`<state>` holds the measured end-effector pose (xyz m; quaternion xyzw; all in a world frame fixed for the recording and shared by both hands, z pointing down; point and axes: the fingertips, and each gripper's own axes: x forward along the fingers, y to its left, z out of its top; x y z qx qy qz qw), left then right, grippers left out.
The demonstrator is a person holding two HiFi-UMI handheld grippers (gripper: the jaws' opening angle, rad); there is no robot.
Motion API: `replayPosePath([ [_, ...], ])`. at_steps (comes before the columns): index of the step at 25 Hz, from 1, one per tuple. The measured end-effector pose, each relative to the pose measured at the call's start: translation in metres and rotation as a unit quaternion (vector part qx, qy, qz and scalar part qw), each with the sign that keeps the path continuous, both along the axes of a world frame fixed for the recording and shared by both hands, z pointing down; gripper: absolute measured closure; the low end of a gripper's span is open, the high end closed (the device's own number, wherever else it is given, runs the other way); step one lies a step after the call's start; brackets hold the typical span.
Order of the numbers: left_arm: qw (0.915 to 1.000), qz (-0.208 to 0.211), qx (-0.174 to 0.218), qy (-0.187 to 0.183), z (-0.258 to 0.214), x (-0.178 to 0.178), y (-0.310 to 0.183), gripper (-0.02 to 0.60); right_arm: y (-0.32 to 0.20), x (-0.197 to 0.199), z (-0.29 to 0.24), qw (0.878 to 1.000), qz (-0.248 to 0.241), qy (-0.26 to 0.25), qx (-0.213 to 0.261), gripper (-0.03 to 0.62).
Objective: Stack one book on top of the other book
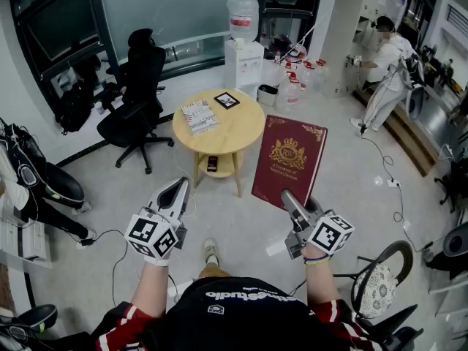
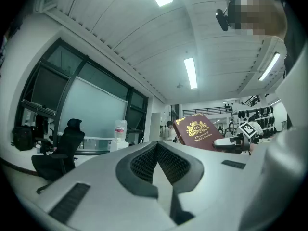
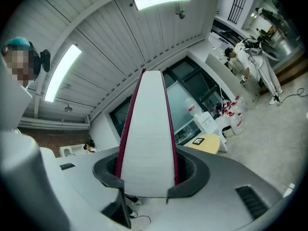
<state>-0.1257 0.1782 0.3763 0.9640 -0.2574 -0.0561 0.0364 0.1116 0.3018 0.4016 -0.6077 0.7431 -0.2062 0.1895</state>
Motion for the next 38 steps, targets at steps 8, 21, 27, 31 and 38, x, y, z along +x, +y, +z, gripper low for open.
replayPosePath([
  [8, 1.0, 0.0, 0.003, 0.001, 0.0, 0.001, 0.011, 0.565, 0.009, 0.0, -0.001, 1.0, 0.001, 0.003, 0.004, 0.365],
  [21, 1.0, 0.0, -0.004, 0.001, -0.007, -0.005, 0.012, 0.565, 0.011, -0.008, -0.009, 1.0, 0.001, 0.007, -0.005, 0.367],
  [27, 1.0, -0.003, -0.006, 0.001, 0.0, -0.009, 0.018, 0.565, 0.018, -0.011, -0.003, 1.0, -0.005, 0.014, -0.003, 0.367],
  [31, 0.9999, -0.006, -0.008, 0.001, 0.008, -0.014, 0.024, 0.565, 0.021, -0.013, 0.004, 1.0, -0.005, 0.02, -0.003, 0.367],
  [38, 0.9999, -0.013, -0.01, 0.001, 0.002, -0.014, 0.019, 0.565, 0.011, -0.01, -0.002, 1.0, -0.01, 0.011, -0.006, 0.368],
])
